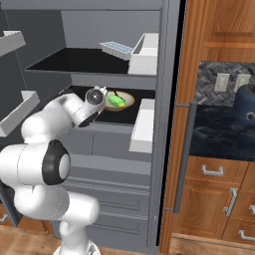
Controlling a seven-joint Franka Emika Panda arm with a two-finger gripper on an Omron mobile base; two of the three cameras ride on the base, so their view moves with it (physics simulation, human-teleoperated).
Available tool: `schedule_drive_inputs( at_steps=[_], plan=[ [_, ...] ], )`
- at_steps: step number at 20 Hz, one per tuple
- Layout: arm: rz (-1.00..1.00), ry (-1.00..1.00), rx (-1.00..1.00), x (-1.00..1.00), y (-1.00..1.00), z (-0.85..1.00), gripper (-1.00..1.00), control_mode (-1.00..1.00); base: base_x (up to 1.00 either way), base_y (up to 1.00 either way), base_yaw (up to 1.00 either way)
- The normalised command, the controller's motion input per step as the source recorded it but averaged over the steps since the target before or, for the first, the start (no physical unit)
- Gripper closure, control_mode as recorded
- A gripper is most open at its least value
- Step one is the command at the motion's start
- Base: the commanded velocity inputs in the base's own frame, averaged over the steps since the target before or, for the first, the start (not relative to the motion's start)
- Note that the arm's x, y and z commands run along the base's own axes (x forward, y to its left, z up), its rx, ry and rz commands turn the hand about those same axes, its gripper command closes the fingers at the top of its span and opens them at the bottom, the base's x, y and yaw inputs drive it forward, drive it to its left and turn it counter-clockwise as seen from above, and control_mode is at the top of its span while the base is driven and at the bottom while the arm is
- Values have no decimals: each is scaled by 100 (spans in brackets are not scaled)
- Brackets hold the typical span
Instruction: Pick the chicken drumstick and corn from their plates and place them in the bowl. Then put the bowl in the fridge.
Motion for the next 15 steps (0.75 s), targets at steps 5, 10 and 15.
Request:
schedule_drive_inputs(
  at_steps=[5,10,15],
  plan=[
    [9,6,-17,-59,0,36,-100,-100,0,0,0],
    [20,13,-20,-59,-2,38,-100,-100,0,0,0],
    [29,12,-13,-62,-11,25,-100,-100,0,0,0]
  ],
)
